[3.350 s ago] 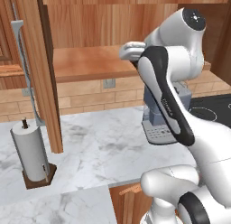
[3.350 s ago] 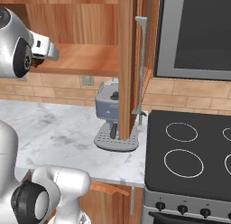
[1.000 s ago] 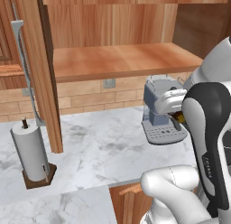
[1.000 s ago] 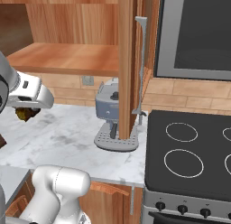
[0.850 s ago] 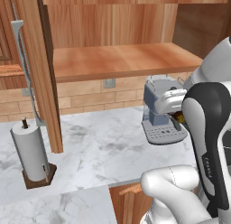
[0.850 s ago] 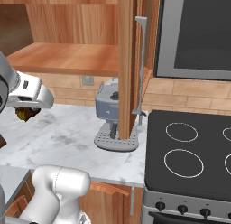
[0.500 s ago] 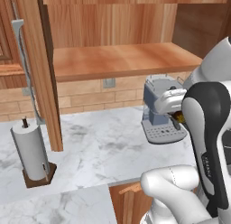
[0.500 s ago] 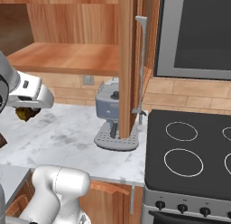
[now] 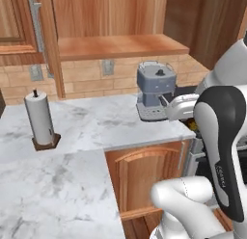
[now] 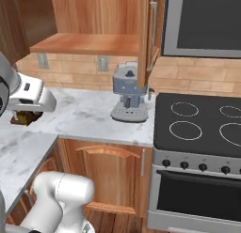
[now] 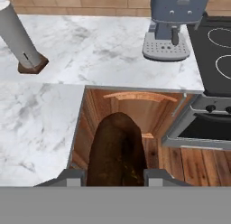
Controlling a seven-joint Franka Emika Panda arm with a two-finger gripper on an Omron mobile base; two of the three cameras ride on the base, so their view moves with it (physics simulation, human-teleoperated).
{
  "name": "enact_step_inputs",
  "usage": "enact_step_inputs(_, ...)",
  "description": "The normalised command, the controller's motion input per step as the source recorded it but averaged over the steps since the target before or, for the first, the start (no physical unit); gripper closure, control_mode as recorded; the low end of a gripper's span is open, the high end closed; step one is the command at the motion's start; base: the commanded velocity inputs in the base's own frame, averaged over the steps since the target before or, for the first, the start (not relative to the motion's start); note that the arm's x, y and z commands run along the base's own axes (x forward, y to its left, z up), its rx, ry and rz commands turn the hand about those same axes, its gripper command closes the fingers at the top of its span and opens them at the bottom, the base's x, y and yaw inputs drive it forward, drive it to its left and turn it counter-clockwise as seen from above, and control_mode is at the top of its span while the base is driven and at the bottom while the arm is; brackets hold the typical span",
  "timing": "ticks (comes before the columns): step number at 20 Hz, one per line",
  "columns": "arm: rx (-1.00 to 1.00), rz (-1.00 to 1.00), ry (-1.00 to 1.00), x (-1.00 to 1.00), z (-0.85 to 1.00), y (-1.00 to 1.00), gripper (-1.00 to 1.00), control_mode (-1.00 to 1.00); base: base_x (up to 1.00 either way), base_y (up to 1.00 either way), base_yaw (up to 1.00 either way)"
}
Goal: Pick the sweet potatos from the cabinet and place them in one bowl. Pick the potato from the sink and place it in the other bowl.
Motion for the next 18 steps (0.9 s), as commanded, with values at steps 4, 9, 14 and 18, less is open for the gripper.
enact_step_inputs(4,0.00,0.00,0.00,0.00,0.00,0.00,1.00,1.00,-0.82,-0.07,0.08)
enact_step_inputs(9,0.00,0.00,0.00,0.00,0.00,0.00,1.00,1.00,-0.13,-0.02,0.25)
enact_step_inputs(14,0.00,0.00,0.00,0.00,0.00,0.00,1.00,1.00,-0.06,0.00,0.51)
enact_step_inputs(18,0.00,0.00,0.00,0.00,0.00,0.00,1.00,1.00,-0.45,-0.19,0.66)
